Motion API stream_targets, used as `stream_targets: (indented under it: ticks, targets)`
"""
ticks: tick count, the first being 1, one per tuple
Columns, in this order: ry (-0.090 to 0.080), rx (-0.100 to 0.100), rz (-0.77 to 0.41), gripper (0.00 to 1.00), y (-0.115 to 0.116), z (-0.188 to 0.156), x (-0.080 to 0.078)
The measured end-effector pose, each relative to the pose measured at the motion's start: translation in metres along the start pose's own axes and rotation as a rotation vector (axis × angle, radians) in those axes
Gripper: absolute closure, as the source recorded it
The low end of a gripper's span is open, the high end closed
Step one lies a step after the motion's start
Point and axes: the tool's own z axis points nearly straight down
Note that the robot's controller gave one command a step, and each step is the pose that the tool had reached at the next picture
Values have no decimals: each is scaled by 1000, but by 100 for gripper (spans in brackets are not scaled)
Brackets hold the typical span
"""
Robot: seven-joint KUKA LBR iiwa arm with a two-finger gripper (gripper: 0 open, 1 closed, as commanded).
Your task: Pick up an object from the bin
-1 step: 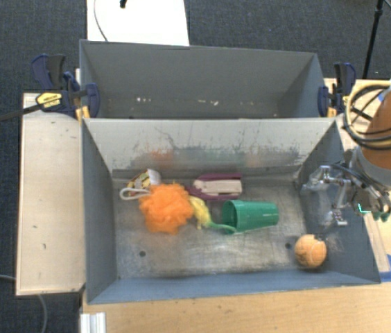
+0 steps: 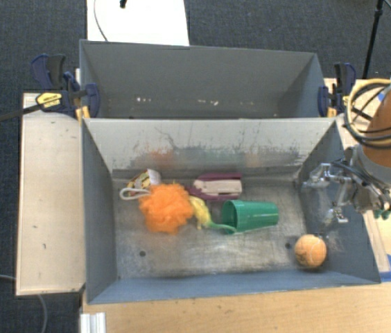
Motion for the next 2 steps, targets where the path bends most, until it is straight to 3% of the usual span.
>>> stream_targets:
  ticks: [1, 2]
  targets:
    - [-4, 0, -90, 0, 40, 66, -21]
    - [6, -2, -5, 0, 76, 66, -32]
